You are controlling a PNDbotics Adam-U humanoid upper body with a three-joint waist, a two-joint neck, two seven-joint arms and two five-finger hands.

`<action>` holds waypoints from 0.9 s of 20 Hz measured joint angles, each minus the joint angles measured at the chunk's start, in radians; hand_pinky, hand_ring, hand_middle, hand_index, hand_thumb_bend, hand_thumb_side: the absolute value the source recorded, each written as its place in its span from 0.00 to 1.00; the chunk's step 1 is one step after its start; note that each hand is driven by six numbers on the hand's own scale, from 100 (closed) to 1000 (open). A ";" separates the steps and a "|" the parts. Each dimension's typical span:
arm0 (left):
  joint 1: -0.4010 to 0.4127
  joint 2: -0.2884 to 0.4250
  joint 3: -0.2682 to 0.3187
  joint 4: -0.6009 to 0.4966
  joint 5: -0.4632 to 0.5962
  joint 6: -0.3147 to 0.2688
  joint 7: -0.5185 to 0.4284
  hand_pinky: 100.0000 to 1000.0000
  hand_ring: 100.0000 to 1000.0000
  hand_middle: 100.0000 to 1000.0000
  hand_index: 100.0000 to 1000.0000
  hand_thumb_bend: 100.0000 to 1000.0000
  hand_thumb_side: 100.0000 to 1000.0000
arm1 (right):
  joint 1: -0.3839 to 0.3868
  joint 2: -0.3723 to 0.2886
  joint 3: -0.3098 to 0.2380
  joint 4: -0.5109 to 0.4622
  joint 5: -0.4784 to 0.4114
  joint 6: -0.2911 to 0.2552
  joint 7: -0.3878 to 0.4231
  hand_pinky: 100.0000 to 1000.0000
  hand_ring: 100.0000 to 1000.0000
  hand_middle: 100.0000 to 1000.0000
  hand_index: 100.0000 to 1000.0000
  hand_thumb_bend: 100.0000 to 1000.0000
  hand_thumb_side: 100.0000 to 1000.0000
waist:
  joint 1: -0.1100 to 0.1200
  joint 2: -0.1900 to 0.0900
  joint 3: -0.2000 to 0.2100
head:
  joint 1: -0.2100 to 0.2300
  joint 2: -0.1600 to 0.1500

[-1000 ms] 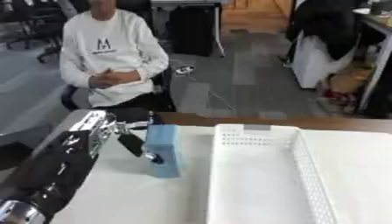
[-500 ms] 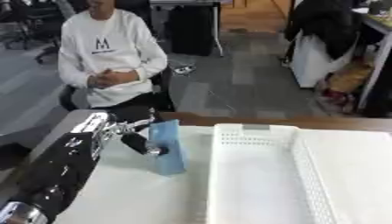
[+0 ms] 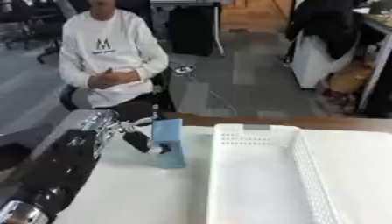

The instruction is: Pick up objects on the table and place them in the box.

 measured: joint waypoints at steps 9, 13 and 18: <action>-0.009 0.073 -0.060 -0.152 0.163 -0.051 -0.006 0.00 0.00 0.00 0.27 0.00 0.64 | 0.013 0.000 0.000 0.000 0.010 0.004 -0.004 0.00 0.24 0.17 0.35 0.00 0.73 | 0.000 -0.009 0.012 | -0.034 -0.072; -0.005 0.098 -0.087 -0.232 0.309 -0.049 -0.049 0.00 0.00 0.00 0.27 0.00 0.63 | 0.014 0.001 0.000 0.000 0.019 0.010 -0.010 0.00 0.24 0.17 0.35 0.00 0.72 | 0.000 -0.010 0.017 | -0.078 -0.118; 0.004 0.113 -0.109 -0.323 0.546 -0.014 -0.131 0.00 0.00 0.00 0.27 0.00 0.62 | 0.017 0.002 0.000 0.000 0.029 0.018 -0.018 0.00 0.24 0.17 0.35 0.00 0.72 | 0.001 -0.010 0.021 | -0.123 -0.171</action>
